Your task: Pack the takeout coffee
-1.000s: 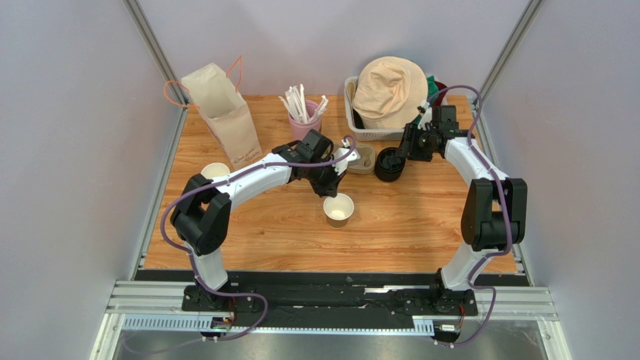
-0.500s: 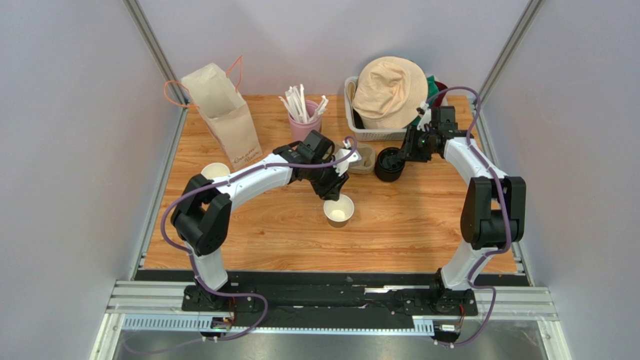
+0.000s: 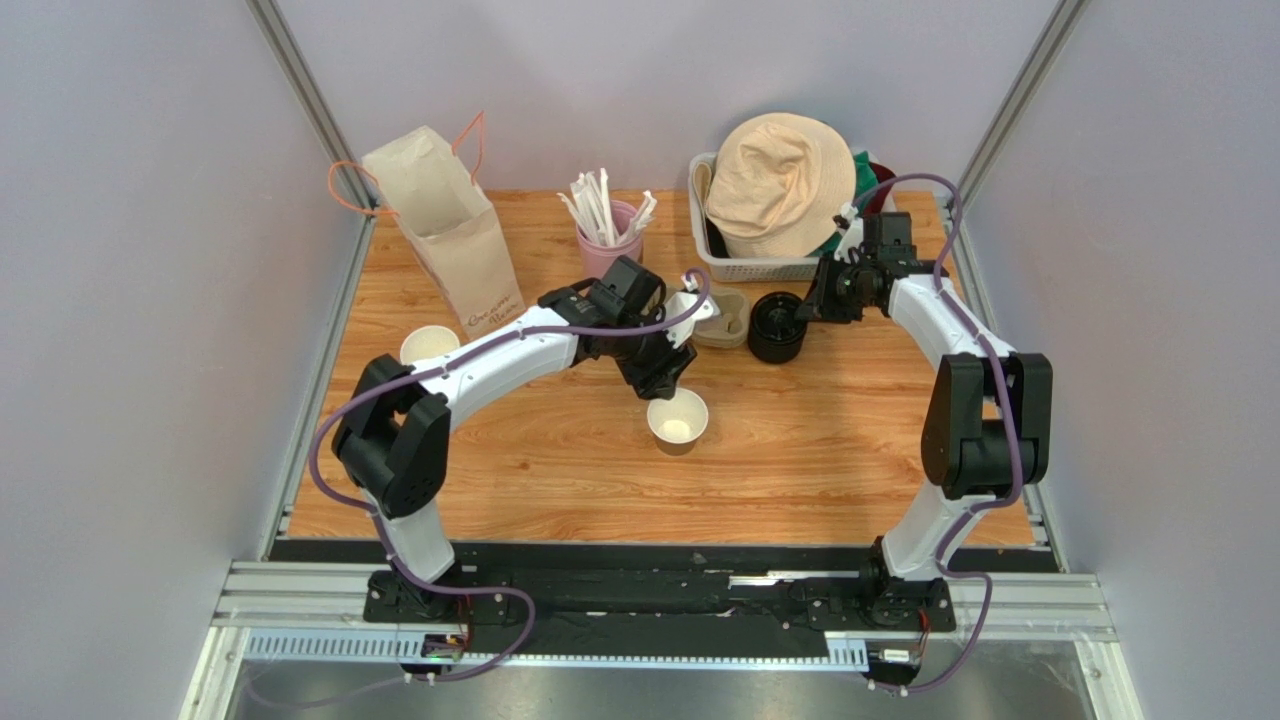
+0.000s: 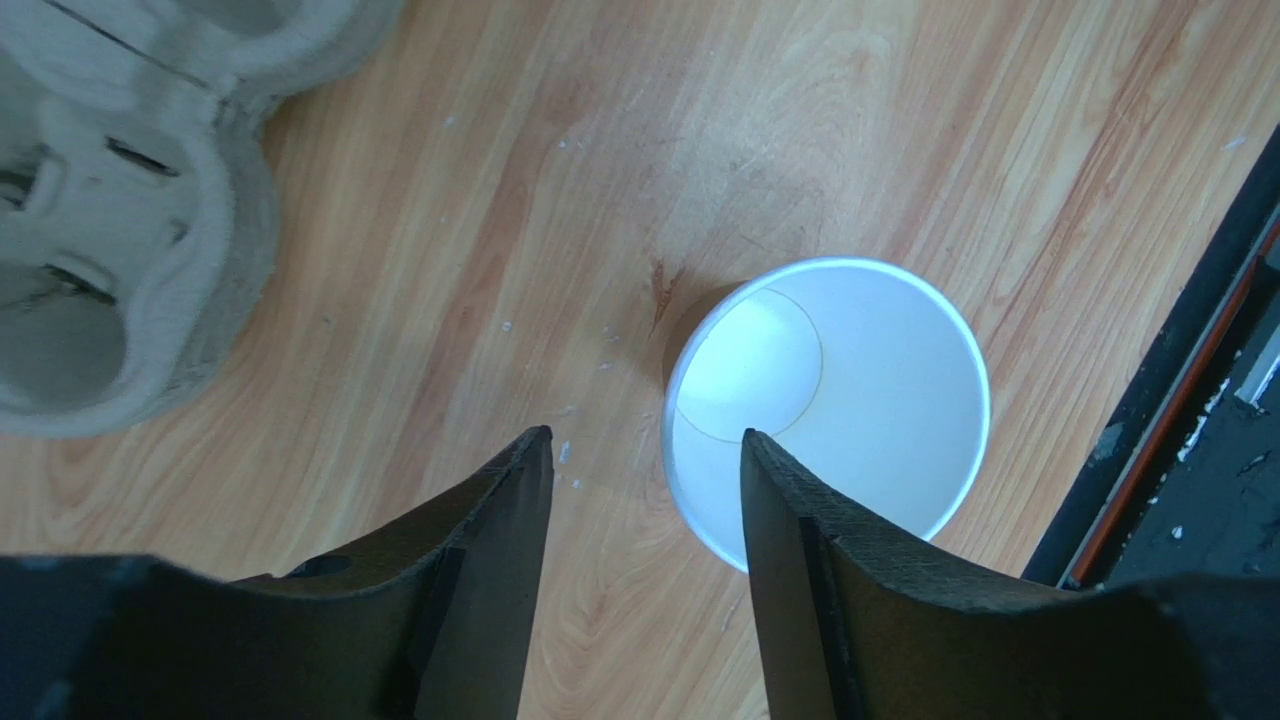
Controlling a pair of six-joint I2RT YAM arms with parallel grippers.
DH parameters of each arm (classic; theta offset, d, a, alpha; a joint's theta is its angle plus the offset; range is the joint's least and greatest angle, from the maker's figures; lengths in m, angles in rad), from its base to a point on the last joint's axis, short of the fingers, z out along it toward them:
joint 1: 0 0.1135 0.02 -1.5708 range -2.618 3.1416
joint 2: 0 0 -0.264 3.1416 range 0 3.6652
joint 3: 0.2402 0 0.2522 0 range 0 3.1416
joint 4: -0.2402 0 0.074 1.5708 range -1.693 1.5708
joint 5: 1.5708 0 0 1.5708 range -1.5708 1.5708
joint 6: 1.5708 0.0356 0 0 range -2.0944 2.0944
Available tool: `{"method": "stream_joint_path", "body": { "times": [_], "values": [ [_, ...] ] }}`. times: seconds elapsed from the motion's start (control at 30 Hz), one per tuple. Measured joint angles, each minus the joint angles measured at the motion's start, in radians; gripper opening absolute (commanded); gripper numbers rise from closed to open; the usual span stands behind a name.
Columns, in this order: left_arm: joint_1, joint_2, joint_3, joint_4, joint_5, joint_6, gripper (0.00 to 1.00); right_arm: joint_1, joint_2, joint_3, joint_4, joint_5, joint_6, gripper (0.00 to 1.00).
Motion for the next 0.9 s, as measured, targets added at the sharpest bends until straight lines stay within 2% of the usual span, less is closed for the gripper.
{"method": "stream_joint_path", "body": {
  "times": [0.17,0.2,0.3,0.43,0.57,0.67,0.8,0.9],
  "values": [
    [0.0,-0.064,0.031,-0.011,-0.031,0.016,0.61,0.0,-0.001,0.005,-0.028,-0.024,0.0,0.09],
    [0.0,-0.077,0.04,-0.016,-0.042,0.025,0.68,0.0,-0.002,0.012,-0.043,-0.032,0.0,0.09],
    [-0.001,-0.112,0.063,-0.023,-0.082,0.066,0.73,0.0,-0.006,0.05,-0.099,-0.068,-0.002,0.09],
    [-0.002,-0.159,0.092,-0.03,-0.163,0.153,0.74,0.0,-0.011,0.158,-0.218,-0.143,-0.028,0.1],
    [-0.007,-0.174,0.151,-0.031,-0.277,0.28,0.74,0.0,-0.029,0.303,-0.36,-0.225,-0.07,0.1],
    [-0.041,-0.177,0.16,0.004,-0.414,0.414,0.74,0.0,-0.052,0.391,-0.449,-0.287,-0.098,0.1],
    [-0.116,-0.181,0.132,0.065,-0.563,0.605,0.74,0.0,-0.078,0.48,-0.547,-0.363,-0.124,0.1],
    [-0.159,-0.202,0.072,0.137,-0.64,0.763,0.74,0.0,-0.091,0.486,-0.585,-0.395,-0.131,0.1]
  ]
}}
